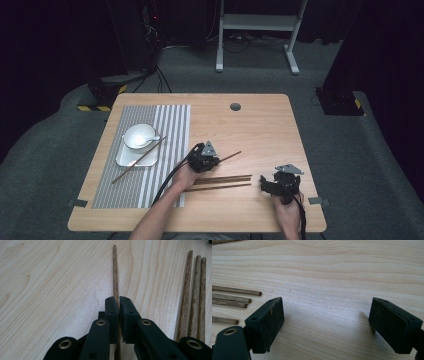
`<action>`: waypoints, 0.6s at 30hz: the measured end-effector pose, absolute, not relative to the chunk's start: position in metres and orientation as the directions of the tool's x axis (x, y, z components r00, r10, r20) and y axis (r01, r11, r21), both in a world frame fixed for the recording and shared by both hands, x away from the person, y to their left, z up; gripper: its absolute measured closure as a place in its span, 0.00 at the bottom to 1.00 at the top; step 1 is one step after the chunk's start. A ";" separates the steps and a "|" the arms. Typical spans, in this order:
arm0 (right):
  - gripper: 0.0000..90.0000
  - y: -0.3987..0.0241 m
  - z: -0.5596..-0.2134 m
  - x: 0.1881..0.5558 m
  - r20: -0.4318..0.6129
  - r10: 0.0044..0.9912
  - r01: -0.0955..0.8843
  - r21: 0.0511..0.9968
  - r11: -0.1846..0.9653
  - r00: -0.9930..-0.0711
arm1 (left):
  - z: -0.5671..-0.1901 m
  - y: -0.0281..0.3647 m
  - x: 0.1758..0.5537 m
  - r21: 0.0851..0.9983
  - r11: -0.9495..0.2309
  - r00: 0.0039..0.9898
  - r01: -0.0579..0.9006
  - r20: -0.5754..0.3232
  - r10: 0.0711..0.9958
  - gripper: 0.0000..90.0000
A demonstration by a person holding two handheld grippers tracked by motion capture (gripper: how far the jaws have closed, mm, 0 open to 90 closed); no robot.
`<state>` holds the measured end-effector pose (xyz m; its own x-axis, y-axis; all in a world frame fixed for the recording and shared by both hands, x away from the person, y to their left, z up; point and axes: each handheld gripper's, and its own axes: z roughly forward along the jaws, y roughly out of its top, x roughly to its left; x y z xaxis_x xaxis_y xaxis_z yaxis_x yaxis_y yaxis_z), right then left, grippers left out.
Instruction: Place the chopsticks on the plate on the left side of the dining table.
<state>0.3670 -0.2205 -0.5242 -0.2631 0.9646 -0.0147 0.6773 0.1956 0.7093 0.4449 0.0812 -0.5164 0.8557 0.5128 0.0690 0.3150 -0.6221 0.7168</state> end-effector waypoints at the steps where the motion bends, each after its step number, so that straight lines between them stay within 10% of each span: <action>1: 0.14 -0.221 -0.524 0.367 -0.015 0.965 0.677 0.709 0.195 -0.263 | -0.516 0.081 0.445 0.716 -0.624 0.856 0.311 0.073 0.511 0.94; 18: 0.14 -0.221 -0.524 0.367 -0.015 0.965 0.677 0.709 0.195 -0.263 | -0.515 0.081 0.440 0.703 -0.658 0.867 0.270 0.119 0.483 0.95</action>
